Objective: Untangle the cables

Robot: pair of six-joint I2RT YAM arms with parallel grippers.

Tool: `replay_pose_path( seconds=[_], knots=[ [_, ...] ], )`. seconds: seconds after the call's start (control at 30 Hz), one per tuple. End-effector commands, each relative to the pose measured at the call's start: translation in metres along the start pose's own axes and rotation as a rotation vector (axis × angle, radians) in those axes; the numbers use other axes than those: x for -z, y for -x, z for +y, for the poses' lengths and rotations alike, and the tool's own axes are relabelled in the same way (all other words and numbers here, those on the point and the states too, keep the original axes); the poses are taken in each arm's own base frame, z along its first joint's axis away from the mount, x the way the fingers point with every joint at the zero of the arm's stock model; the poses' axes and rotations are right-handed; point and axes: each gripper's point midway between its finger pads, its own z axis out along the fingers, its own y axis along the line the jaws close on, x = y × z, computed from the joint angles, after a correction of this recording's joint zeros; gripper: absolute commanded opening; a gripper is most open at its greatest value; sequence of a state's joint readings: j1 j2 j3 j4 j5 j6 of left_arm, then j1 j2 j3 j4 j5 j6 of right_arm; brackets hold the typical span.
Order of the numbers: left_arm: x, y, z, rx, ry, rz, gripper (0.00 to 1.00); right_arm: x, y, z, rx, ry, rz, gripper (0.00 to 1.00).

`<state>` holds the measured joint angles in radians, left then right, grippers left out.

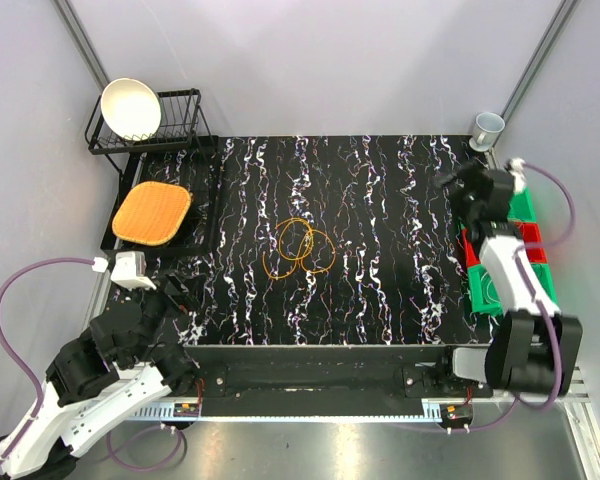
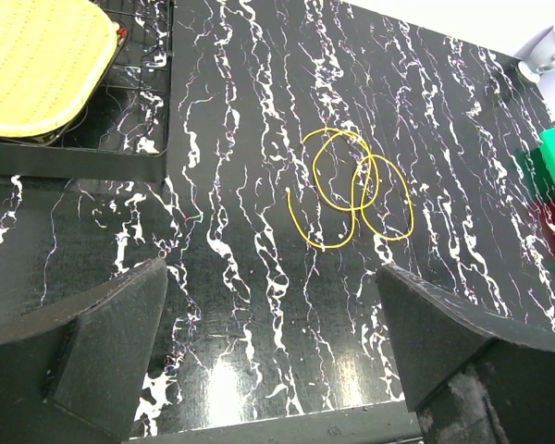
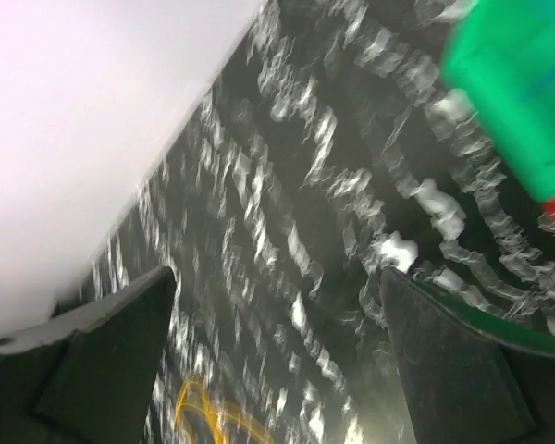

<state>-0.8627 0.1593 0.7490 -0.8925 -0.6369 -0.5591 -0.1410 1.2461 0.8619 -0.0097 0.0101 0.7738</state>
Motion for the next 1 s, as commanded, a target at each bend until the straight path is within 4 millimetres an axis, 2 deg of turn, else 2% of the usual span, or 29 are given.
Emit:
replay_pose_path(
  seconds=[0.0, 0.03, 0.07, 0.1, 0.13, 0.17, 0.2, 0.23, 0.27, 0.3, 0.33, 0.37, 0.43, 0.47, 0.53, 0.57, 0.7, 0.83, 0.97],
  knots=[
    [-0.004, 0.006, 0.0, 0.008, 0.027, -0.018, 0.99, 0.004, -0.063, 0.09, 0.216, 0.215, 0.298, 0.98],
    [-0.005, 0.006, -0.001, 0.003, 0.028, -0.014, 0.99, 0.007, -0.082, 0.092, 0.261, 0.198, 0.37, 0.98],
    [-0.005, 0.006, -0.001, 0.001, 0.034, -0.014, 0.99, 0.001, -0.086, 0.11, 0.302, 0.212, 0.393, 0.98],
    [-0.006, 0.005, -0.001, -0.003, 0.035, -0.012, 0.99, 0.0, -0.093, 0.116, 0.38, 0.216, 0.409, 0.99],
    [-0.007, 0.005, -0.001, -0.008, 0.041, -0.007, 0.99, 0.005, -0.112, 0.125, 0.439, 0.229, 0.451, 1.0],
    [-0.007, 0.005, 0.0, -0.009, 0.043, -0.007, 0.99, -0.003, -0.11, 0.132, 0.454, 0.215, 0.427, 1.0],
    [-0.007, 0.005, 0.0, -0.008, 0.043, -0.007, 0.99, -0.012, -0.099, 0.141, 0.436, 0.209, 0.35, 1.0],
    [-0.007, 0.004, 0.0, -0.006, 0.044, -0.009, 0.99, -0.016, -0.098, 0.14, 0.409, 0.204, 0.34, 1.0],
    [-0.006, 0.005, 0.0, -0.003, 0.04, -0.012, 0.99, -0.018, -0.103, 0.141, 0.409, 0.23, 0.365, 1.0],
    [-0.006, 0.005, 0.001, -0.002, 0.041, -0.014, 0.99, -0.014, -0.114, 0.153, 0.403, 0.328, 0.429, 1.0],
    [-0.005, 0.007, 0.002, 0.001, 0.043, -0.022, 0.99, -0.019, -0.115, 0.153, 0.37, 0.34, 0.45, 1.0],
    [-0.005, 0.006, 0.003, 0.0, 0.046, -0.023, 0.99, -0.028, -0.125, 0.148, 0.343, 0.341, 0.496, 1.0],
    [-0.004, 0.008, 0.003, 0.005, 0.047, -0.031, 0.99, -0.024, -0.141, 0.16, 0.302, 0.434, 0.605, 1.0],
    [-0.004, 0.008, 0.004, 0.004, 0.047, -0.03, 0.99, -0.031, -0.155, 0.154, 0.299, 0.438, 0.653, 1.0],
    [-0.004, 0.008, 0.003, 0.007, 0.043, -0.031, 0.99, -0.031, -0.165, 0.158, 0.298, 0.471, 0.691, 1.0],
    [-0.004, 0.008, 0.003, 0.008, 0.042, -0.032, 0.99, -0.035, -0.172, 0.154, 0.304, 0.462, 0.706, 0.99],
    [-0.006, 0.007, 0.003, -0.007, 0.049, -0.026, 0.99, -0.035, -0.177, 0.15, 0.331, 0.47, 0.729, 0.99],
    [-0.01, 0.004, 0.001, -0.029, 0.058, -0.004, 0.99, -0.031, -0.18, 0.155, 0.368, 0.5, 0.747, 0.99],
    [-0.013, 0.001, 0.001, -0.049, 0.073, 0.009, 0.99, -0.028, -0.197, 0.154, 0.409, 0.514, 0.782, 0.98]
  ],
)
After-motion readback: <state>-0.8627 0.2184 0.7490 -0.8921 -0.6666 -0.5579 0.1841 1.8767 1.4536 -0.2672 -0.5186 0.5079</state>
